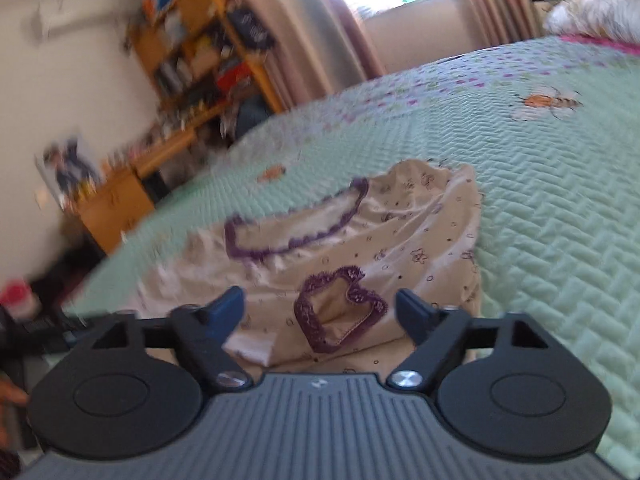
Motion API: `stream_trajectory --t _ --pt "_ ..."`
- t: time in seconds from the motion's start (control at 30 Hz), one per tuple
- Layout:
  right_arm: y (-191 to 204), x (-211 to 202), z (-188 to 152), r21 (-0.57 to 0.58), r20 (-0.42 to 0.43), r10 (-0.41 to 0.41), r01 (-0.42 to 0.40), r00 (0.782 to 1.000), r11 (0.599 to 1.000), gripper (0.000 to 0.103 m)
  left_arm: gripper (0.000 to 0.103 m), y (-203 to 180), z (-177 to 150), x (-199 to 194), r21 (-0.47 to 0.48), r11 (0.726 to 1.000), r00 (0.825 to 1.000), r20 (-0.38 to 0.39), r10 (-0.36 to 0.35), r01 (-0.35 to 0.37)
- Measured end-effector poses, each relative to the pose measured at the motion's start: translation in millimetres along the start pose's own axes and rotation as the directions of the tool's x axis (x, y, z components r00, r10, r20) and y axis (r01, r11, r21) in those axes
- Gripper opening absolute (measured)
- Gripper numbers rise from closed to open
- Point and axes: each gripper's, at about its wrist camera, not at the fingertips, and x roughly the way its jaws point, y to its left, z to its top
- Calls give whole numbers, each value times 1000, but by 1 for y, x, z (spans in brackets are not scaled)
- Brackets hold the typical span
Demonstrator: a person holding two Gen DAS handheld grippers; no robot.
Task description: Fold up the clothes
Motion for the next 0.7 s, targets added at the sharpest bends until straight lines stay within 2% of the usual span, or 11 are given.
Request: stream_trajectory --t 0.1,0.17,0.23,0.27,0.33,0.37,0.4,0.47,0.57,0.6,0.7 --pt "11 16 1 -88 -43 -28 24 999 996 68 90 11 -2 -2 -19 1000 1000 -19 -10 10" --pt "11 22 4 -65 -60 -1 -3 998 998 68 90 17 -4 -2 -27 1000 1000 -28 -2 2" --pt "17 29 6 -95 -93 19 -28 995 995 67 90 22 -5 -2 -36 999 999 -33 0 -1" --pt "21 33 8 -117 -112 26 -39 993 992 63 90 23 -5 -2 -39 999 999 -33 -2 1" --pt "29 41 9 -152 -159 36 -60 987 987 39 91 25 -6 -3 -42 999 999 -33 -4 3" --pt "32 45 9 -170 -175 29 -60 984 984 8 91 25 -6 -3 -41 999 999 -33 -5 3" --pt "34 49 9 -190 -186 15 -51 983 980 1 91 26 -6 -5 -40 999 999 -32 -4 2" --pt "39 43 12 -221 -152 36 -69 988 973 1 91 27 -6 -8 -38 999 1000 -29 1 -2" --pt "43 9 20 -286 -35 124 -129 992 949 1 92 33 -3 -15 -43 999 1000 -17 17 -18" --pt "42 0 19 -296 -27 152 -153 988 943 1 92 35 -2 -17 -45 999 1000 -13 24 -24" --pt "34 -18 11 -304 -82 215 -230 973 924 1 93 42 0 -22 -47 998 999 -7 52 -52"
